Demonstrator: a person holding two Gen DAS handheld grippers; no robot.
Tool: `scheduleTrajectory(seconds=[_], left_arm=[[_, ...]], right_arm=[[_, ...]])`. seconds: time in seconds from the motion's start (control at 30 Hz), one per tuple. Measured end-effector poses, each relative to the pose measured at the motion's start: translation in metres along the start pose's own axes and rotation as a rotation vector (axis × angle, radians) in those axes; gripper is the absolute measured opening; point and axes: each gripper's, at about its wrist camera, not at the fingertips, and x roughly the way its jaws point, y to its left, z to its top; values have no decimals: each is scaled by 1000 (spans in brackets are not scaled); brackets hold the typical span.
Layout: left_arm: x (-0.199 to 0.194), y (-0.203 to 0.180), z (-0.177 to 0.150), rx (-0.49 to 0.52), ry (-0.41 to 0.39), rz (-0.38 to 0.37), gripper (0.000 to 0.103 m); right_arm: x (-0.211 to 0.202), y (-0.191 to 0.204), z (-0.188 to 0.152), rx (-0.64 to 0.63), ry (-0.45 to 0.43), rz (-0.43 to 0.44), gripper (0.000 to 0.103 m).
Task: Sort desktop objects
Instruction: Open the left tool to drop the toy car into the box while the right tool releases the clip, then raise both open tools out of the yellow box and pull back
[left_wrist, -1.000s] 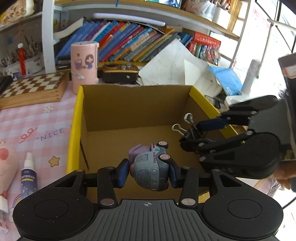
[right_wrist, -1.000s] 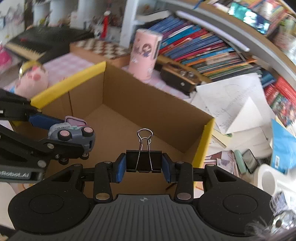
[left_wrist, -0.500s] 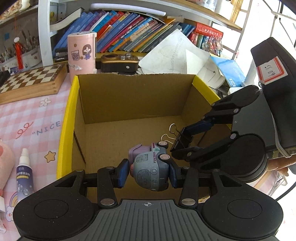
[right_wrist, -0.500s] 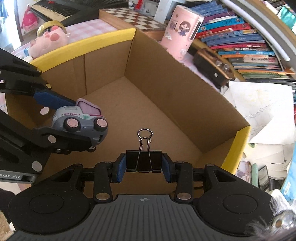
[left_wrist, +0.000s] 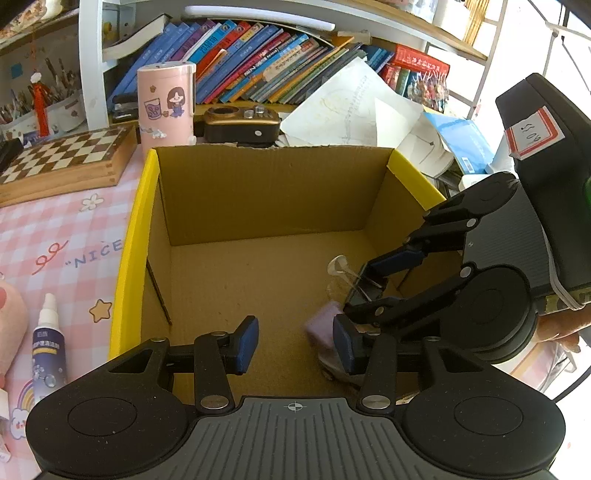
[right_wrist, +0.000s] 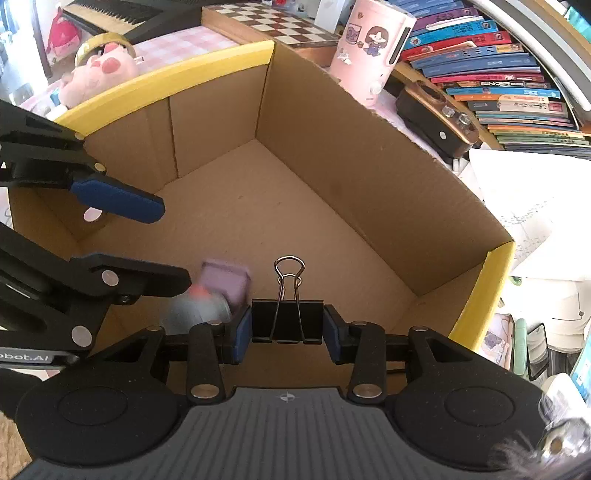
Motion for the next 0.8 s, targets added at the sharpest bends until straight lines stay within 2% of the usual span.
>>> scheduleTrajectory(seconds=[0.43,0.57,0.6,0.8], left_arm=[[-31,-4,1,6,-93,-13,68],[-42,-2,0,2,-119,2,82],[-45,0,-1,-11,-124,5,83],[-67,11,-7,-63,-177,23,84]], right_arm=[[-22,-8,-6,103,-106,-18,41],[-39,-10,-10,165,-186,-56,49],[-44,-9,-11,175,-214,-74,53],[-74,-5,-21,268,-360,-175,59]])
